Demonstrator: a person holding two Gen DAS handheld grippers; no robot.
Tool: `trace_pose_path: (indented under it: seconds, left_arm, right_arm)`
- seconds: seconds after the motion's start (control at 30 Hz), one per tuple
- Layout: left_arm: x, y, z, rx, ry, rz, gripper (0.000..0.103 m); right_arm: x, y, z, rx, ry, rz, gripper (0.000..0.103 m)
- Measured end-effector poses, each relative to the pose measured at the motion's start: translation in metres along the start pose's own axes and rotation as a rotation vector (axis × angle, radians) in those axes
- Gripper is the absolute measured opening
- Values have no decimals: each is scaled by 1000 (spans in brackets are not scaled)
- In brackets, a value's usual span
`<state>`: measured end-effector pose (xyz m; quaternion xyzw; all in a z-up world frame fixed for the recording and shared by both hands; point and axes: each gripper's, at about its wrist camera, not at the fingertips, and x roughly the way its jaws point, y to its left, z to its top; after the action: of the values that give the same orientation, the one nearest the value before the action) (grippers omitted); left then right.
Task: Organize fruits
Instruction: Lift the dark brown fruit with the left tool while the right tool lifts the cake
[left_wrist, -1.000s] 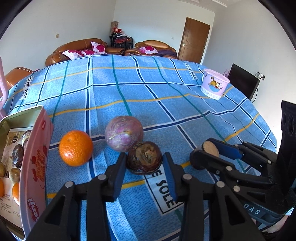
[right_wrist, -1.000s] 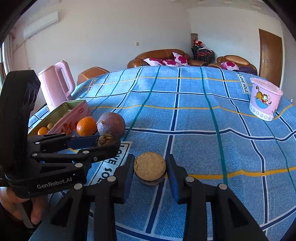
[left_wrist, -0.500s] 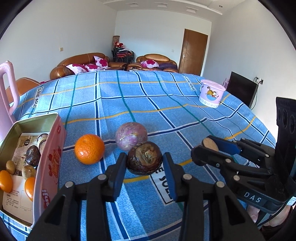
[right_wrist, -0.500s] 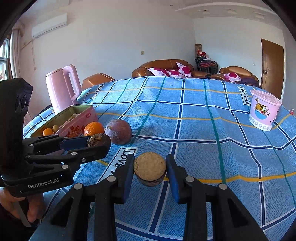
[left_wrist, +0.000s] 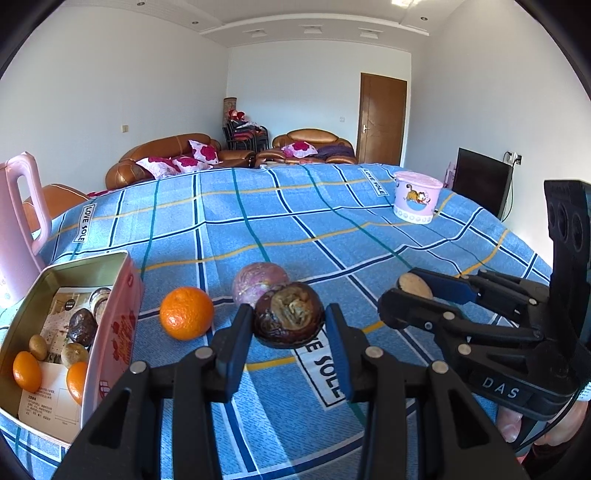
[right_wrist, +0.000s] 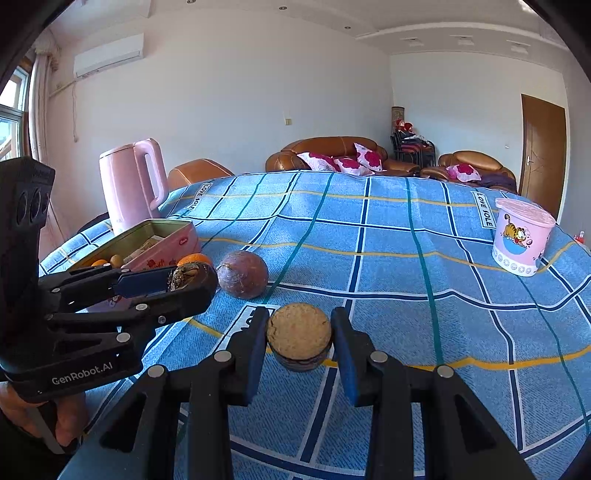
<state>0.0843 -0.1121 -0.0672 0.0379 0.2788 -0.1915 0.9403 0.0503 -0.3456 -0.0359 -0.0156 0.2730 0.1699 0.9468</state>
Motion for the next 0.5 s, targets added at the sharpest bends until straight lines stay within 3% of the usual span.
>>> trace_pose_path:
  seconds: [0.5]
  left_arm:
    - [-9,1,-2,-9,-42,12,42]
  right_arm:
    - [-12,5,-2,-33,-67,-6,37]
